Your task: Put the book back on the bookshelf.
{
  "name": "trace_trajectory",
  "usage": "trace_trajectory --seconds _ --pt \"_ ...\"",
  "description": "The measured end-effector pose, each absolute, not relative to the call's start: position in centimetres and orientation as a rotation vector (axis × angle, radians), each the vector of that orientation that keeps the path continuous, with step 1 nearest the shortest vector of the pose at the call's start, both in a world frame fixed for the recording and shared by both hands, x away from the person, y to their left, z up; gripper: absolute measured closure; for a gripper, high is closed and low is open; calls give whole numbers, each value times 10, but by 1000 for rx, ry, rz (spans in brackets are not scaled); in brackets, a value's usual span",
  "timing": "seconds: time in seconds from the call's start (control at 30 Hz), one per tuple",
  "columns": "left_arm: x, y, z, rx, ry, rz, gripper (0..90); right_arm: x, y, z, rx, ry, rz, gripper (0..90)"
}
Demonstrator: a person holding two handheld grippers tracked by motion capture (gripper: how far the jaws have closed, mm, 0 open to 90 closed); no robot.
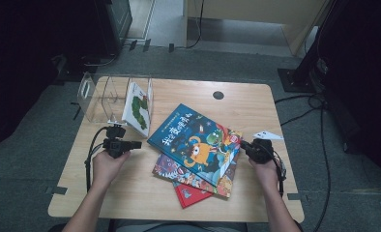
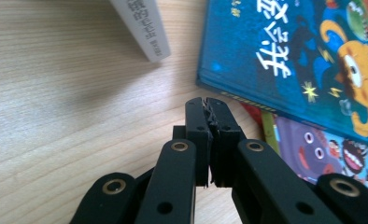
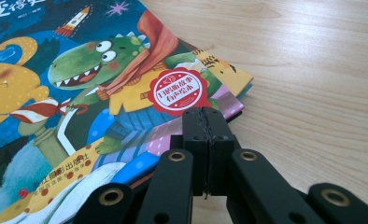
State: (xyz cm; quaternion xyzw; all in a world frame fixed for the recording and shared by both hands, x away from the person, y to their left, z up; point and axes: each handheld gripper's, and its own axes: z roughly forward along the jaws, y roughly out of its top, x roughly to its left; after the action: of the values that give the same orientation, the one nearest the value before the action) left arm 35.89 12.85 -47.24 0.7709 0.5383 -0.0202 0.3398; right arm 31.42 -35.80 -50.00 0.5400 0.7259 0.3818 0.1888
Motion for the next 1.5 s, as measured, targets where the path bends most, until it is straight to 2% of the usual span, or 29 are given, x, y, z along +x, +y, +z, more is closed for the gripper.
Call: trace_trajectory --seconds 0.4,0.6,1.17,1.5 --pt "373 136 -477 1967 1420 -79 895 330 -354 -500 1506 2048 1069 900" --pt "376 128 -483 1967 1397 -74 894 333 -354 -502 1519 2031 1118 900" --pt "370 116 -483 2009 1353 -58 900 324 -351 -499 1479 2072 1147 900" --pt "375 119 -487 1988 1383 -49 900 324 -352 -500 1480 2073 1161 896"
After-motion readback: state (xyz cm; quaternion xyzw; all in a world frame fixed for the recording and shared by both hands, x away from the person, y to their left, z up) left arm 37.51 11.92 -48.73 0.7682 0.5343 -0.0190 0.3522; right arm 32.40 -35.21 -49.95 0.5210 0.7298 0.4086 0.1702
